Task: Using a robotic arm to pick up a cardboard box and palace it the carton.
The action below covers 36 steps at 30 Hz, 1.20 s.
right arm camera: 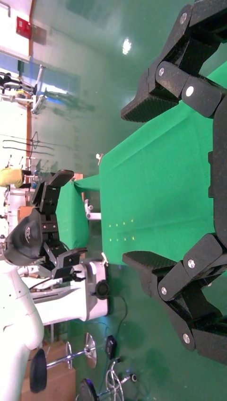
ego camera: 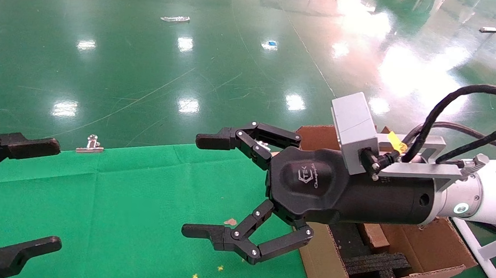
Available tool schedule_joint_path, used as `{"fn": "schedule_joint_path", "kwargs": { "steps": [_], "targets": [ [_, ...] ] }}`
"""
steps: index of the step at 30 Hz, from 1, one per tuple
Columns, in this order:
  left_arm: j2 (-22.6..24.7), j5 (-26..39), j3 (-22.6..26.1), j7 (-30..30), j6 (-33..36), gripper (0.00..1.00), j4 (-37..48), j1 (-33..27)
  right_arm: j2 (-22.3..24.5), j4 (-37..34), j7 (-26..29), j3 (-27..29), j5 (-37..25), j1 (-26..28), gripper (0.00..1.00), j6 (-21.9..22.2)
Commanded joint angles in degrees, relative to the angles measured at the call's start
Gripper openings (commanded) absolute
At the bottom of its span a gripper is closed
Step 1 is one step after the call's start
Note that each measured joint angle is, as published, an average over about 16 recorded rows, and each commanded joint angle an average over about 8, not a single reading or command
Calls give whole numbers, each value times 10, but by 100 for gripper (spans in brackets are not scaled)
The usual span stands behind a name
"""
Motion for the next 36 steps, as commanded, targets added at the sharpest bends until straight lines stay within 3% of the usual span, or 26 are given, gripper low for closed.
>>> {"fn": "schedule_joint_path", "kwargs": {
  "steps": [1, 36],
  "targets": [
    [0, 0, 0, 0, 0, 100, 0, 0, 0, 0, 0, 0, 0, 0, 100, 0],
    [0, 0, 0, 0, 0, 100, 0, 0, 0, 0, 0, 0, 0, 1, 100, 0]
  ]
}}
